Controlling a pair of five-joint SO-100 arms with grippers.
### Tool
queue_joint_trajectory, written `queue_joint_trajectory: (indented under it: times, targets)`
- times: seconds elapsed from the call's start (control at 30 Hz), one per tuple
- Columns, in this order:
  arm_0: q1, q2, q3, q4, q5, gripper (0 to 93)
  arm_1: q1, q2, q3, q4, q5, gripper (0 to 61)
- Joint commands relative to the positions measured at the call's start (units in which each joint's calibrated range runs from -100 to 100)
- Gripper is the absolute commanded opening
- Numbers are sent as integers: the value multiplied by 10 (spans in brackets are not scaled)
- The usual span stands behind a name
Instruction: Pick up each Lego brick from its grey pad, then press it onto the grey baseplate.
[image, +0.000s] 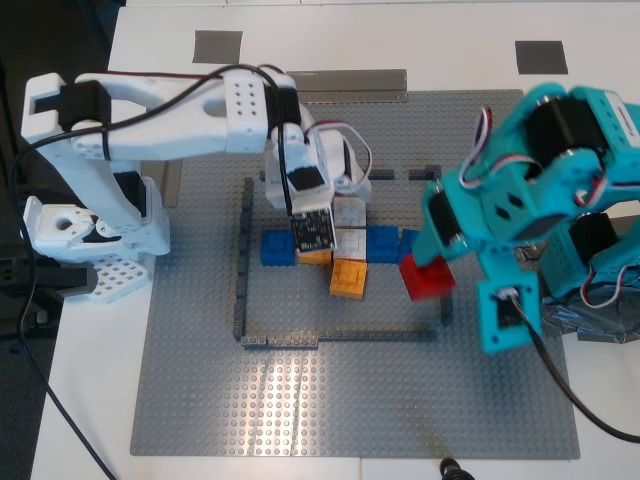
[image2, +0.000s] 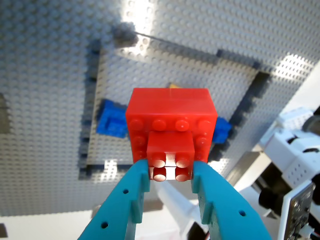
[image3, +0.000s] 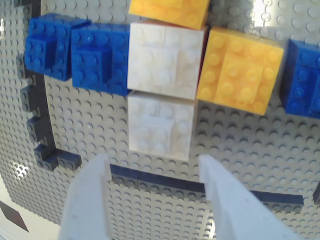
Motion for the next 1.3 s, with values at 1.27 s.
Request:
queue_joint_trajectory:
  times: [1.27]
  targets:
    - [18, 264, -14, -226, -89, 0, -447, -24, -96, 105, -5, 1]
